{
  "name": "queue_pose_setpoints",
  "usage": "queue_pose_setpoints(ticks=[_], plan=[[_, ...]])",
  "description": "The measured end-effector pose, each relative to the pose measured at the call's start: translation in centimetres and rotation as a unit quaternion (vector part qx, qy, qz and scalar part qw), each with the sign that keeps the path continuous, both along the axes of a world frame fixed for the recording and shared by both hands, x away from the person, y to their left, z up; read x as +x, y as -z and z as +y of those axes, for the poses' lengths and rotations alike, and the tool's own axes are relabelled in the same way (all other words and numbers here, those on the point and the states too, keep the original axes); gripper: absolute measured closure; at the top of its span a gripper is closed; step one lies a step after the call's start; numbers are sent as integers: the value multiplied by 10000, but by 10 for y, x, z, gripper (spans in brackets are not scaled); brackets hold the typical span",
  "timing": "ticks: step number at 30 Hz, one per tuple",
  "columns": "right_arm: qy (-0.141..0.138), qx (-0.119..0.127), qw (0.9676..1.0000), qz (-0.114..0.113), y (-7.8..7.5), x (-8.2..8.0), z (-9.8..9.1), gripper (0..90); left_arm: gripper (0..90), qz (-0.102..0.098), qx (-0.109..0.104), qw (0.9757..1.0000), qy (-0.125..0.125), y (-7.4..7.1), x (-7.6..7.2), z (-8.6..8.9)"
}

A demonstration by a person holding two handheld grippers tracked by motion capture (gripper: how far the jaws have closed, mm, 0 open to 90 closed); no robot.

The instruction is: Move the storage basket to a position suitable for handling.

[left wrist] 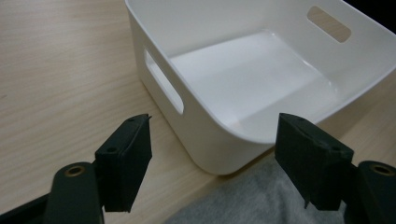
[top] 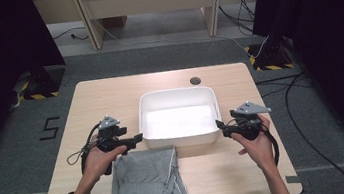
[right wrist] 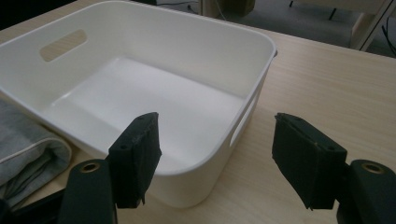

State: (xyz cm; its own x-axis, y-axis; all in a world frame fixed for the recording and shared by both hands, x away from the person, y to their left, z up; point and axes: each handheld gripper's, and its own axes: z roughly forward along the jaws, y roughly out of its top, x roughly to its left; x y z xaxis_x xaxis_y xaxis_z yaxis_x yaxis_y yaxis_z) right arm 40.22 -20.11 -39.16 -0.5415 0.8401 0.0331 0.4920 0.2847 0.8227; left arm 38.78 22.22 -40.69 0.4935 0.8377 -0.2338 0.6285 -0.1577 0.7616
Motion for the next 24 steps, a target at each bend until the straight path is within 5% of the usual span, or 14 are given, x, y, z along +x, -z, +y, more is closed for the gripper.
queue_pose_setpoints(ticks=[11, 24], plan=[[-40, 26, 9999, -108, 11, -54, -12, 307, 227, -53, 12, 10000, -4, 9, -39, 18], [-143, 40, 9998, 122, 40, -62, -14, 299, 209, 12, -83, 10000, -53, 23, -66, 32]])
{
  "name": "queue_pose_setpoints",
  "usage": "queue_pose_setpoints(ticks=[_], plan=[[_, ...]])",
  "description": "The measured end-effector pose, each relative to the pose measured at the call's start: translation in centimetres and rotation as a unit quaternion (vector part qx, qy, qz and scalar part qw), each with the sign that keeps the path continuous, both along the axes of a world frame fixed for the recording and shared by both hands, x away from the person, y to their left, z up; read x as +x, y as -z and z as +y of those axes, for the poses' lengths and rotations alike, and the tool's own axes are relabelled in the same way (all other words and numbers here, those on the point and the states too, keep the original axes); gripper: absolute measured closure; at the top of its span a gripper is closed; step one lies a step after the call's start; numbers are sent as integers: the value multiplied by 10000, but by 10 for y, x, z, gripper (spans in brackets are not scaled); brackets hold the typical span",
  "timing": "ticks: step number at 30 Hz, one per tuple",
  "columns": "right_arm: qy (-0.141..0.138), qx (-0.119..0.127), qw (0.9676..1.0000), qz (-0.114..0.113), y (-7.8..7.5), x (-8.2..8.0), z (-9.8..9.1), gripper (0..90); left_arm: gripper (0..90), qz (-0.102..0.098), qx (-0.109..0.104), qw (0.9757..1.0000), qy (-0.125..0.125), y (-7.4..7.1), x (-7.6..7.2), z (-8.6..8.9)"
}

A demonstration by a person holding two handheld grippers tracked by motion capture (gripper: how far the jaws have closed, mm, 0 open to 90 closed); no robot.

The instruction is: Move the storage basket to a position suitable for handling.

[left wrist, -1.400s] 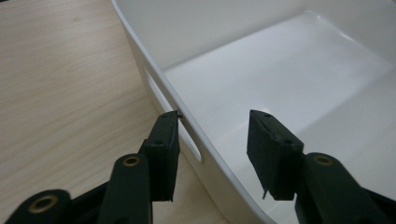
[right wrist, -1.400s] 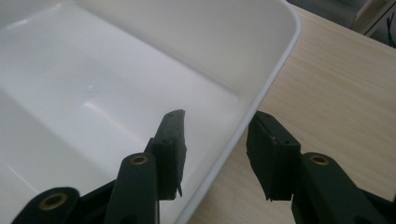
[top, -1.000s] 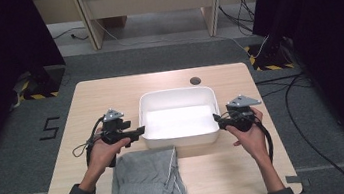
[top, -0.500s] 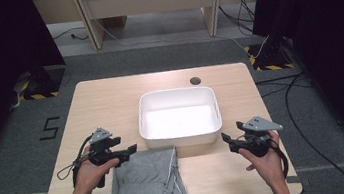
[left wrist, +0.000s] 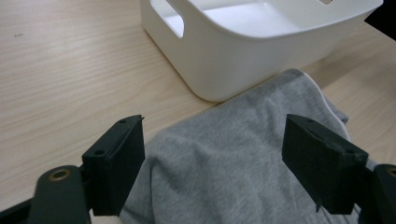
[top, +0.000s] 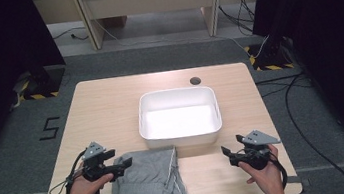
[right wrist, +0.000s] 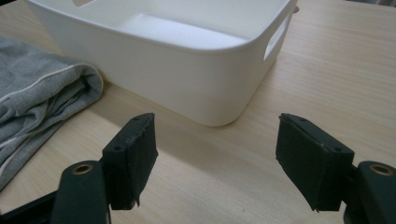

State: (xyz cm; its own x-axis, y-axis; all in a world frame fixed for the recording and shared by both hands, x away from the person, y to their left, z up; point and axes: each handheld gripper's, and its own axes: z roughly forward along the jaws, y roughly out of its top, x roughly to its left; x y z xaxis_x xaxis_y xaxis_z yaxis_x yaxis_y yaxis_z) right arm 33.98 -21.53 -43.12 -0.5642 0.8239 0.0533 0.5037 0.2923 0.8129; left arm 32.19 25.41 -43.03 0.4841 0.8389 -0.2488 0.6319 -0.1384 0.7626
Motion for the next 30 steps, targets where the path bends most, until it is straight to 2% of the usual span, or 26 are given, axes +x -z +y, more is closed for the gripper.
queue_pose_setpoints(ticks=[3, 5, 9, 16, 21, 30], plan=[[21, 8, 9999, 121, 8, 1, 4, 247, 209, 27, -12, 10000, -5, 3, -6, 3], [-49, 42, 9998, 177, 10, 1, 6, 256, 207, 48, -87, 9999, 34, 6, -12, 5], [-148, -30, 9996, 218, 13, 1, 11, 255, 207, 66, -84, 9999, -7, 10, -18, 7], [-236, -22, 9993, 292, 20, 1, 18, 250, 204, 128, -148, 9998, 20, 15, -26, 10], [-364, -50, 9987, 358, 26, 1, 26, 245, 193, 48, 21, 10000, -81, 17, -37, 9], [-524, -61, 9977, 433, 31, -3, 38, 234, 179, -48, 137, 9998, -126, 20, -51, 10]])
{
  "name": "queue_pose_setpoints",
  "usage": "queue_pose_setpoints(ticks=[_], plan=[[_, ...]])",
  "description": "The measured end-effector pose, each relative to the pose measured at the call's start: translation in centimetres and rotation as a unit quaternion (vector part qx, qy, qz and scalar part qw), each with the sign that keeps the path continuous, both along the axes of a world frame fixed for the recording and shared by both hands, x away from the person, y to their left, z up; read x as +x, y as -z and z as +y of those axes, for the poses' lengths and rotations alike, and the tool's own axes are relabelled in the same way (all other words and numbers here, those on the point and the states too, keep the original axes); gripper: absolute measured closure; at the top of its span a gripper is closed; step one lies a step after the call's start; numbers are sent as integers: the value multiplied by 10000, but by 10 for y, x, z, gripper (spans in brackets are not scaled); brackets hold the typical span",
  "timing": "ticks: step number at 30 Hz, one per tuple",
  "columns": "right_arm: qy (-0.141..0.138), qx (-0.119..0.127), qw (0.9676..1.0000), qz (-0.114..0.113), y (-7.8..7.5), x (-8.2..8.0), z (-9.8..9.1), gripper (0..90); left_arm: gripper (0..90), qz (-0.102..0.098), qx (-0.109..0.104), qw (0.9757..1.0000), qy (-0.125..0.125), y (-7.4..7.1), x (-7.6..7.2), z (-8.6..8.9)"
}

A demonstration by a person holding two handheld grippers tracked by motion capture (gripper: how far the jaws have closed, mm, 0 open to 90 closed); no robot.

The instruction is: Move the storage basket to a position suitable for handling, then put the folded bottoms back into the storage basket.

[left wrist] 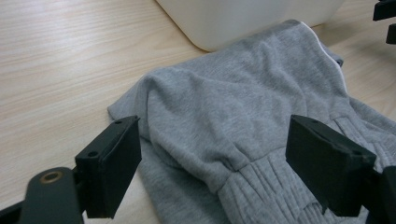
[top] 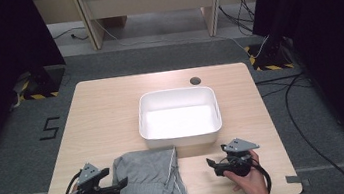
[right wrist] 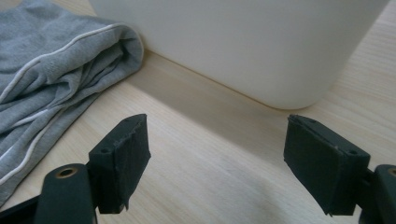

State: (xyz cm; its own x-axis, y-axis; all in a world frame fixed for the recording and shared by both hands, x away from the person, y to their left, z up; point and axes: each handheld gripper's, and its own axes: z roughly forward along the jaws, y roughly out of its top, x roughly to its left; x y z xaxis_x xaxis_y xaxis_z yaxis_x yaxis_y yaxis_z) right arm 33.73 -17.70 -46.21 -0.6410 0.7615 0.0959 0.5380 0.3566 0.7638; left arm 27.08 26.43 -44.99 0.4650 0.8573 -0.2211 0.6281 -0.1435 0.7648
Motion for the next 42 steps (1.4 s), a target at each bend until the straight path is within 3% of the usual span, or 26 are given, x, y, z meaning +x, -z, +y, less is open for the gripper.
queue_pose_setpoints(ticks=[13, 15, 21, 33, 42], plan=[[-154, 16, 9999, 47, 2, -3, 11, 230, 149, 152, -108, 9994, -304, 7, -17, 12], [-154, 11, 9999, 45, 3, -3, 12, 230, 149, 82, -194, 9987, -465, 8, -22, 12], [-196, 9, 9998, 60, 3, -3, 15, 232, 149, 77, -272, 9981, -547, 10, -30, 13], [-240, -1, 9997, 67, 3, -2, 18, 232, 149, 381, -458, 9971, -465, 19, -39, 7], [-286, -23, 9996, 21, 0, -2, 22, 235, 149, 402, -570, 9965, -452, 21, -42, 0]])
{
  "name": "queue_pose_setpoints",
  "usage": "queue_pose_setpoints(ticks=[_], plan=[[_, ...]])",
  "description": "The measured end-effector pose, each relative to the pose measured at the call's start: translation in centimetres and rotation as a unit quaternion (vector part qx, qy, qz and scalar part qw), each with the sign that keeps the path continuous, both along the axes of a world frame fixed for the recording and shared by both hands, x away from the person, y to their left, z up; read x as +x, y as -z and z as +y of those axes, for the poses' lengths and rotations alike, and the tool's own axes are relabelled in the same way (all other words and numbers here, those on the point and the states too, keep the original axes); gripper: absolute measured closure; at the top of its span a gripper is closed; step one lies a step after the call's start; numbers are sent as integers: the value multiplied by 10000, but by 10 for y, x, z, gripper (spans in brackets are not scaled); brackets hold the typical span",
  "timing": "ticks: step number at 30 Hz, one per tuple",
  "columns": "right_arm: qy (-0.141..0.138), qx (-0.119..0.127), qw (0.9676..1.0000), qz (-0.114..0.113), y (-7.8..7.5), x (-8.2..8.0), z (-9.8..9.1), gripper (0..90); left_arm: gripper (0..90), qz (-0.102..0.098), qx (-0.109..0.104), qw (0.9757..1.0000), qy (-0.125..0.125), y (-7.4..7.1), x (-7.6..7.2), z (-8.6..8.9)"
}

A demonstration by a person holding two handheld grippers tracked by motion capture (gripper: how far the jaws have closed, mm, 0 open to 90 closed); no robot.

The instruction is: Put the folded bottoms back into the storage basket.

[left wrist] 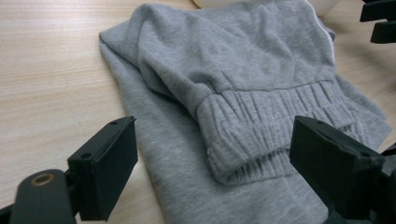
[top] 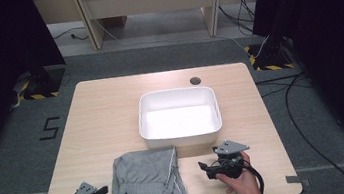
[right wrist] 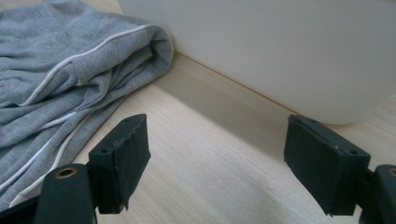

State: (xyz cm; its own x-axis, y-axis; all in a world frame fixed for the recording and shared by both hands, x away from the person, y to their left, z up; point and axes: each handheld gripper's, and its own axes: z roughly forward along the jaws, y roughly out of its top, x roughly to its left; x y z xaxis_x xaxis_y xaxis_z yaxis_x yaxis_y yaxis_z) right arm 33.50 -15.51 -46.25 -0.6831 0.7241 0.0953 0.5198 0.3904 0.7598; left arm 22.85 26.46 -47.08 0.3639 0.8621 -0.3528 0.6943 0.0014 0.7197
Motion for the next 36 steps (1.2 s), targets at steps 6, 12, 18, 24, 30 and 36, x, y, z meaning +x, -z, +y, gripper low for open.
queue_pose_setpoints(ticks=[6, 12, 18, 24, 30, 36], plan=[[0, -25, 10000, 12, 1, -1, 2, 240, 149, -23, 66, 10000, -23, 1, 1, -6], [-50, -37, 10000, 39, 3, -1, 5, 241, 149, 39, 220, 9998, 6, 6, 4, -12], [-129, -51, 9999, 43, 4, -2, 9, 241, 149, 216, 353, 9991, 98, 15, 7, -19], [-178, -58, 9998, 66, 5, -3, 13, 243, 146, 213, 249, 9994, 69, 17, 10, -18], [-255, -70, 9996, 59, 4, -3, 18, 242, 145, 105, 436, 9989, 136, 18, 12, -24], [-307, -82, 9995, 69, 4, -3, 22, 243, 146, 12, 591, 9980, 245, 19, 14, -34]])
